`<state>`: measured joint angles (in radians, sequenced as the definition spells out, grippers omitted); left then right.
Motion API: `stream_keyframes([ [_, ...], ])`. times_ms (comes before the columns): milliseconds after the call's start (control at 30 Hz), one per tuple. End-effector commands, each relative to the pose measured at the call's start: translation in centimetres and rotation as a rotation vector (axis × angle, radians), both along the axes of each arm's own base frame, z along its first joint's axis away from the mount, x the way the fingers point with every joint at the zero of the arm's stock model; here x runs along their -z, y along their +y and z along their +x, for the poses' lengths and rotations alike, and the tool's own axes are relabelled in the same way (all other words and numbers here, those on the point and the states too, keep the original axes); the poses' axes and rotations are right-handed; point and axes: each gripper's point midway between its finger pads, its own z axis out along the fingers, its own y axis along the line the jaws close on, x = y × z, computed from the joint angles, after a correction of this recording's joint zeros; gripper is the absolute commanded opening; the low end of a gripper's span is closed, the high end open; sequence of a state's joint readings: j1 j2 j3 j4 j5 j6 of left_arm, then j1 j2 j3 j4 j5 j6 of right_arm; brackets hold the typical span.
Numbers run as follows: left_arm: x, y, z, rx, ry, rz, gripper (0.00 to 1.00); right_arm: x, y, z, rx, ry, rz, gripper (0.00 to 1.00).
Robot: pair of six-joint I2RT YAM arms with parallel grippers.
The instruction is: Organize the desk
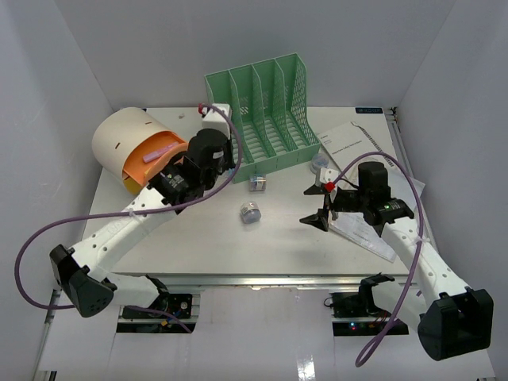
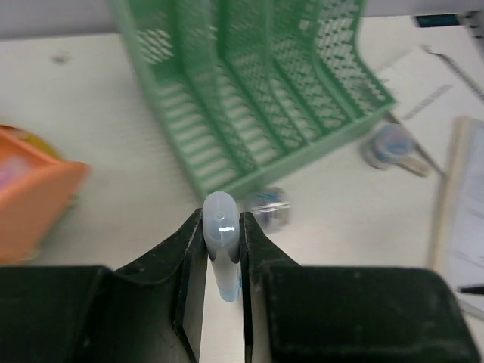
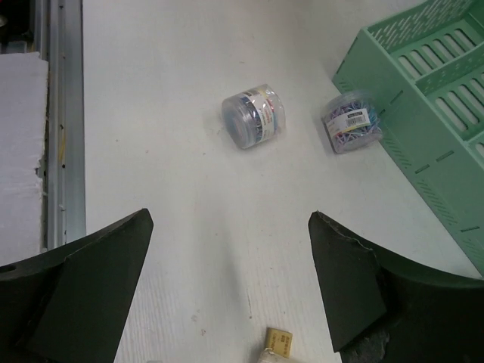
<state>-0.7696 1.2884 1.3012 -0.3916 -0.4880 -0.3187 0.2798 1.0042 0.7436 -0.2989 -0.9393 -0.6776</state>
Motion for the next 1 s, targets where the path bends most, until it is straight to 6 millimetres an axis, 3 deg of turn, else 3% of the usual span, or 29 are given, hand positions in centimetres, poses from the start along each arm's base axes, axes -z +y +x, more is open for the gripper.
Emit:
stream_keyframes([
  [0,-3.9,10.8,-0.5,-0.251,0.016,0.539,0.0,-0.4,0.3,-1.7,-0.084,-0.012,0.049,0.9],
  [133,-7.4,15.3,0.1,-0.37,-0.018,0.699,0.0,0.2,0.3,-1.8,-0.094,0.013,0.046,0.9],
  [233,-7.9,17.9,1.2,-0.433,-0.012,0.796,0.0,0.3,0.4,-2.3,-0.117,0.032,0.054,0.9],
  [300,-7.5,19.1,2.2,-0.447,0.005,0.815,0.0,0.4,0.4,-2.3,-0.122,0.038,0.056,0.9],
  [567,-2.9,22.8,5.8,-0.455,0.11,0.835,0.01,0.7,0.4,-2.3,-0.12,0.044,0.05,0.9],
  [633,-2.3,23.0,6.1,-0.454,0.11,0.822,0.12,0.9,0.3,-2.3,-0.119,0.052,0.046,0.9],
  [767,-1.4,22.8,6.1,-0.435,0.118,0.805,0.45,1.1,0.3,-2.2,-0.116,0.055,0.043,0.9],
  [900,-1.6,22.6,5.9,-0.429,0.108,0.788,0.86,1.1,0.3,-2.2,-0.116,0.058,0.043,0.9],
  [967,-2.0,22.4,5.8,-0.425,0.097,0.766,0.94,1.1,0.2,-2.2,-0.114,0.061,0.043,0.9],
])
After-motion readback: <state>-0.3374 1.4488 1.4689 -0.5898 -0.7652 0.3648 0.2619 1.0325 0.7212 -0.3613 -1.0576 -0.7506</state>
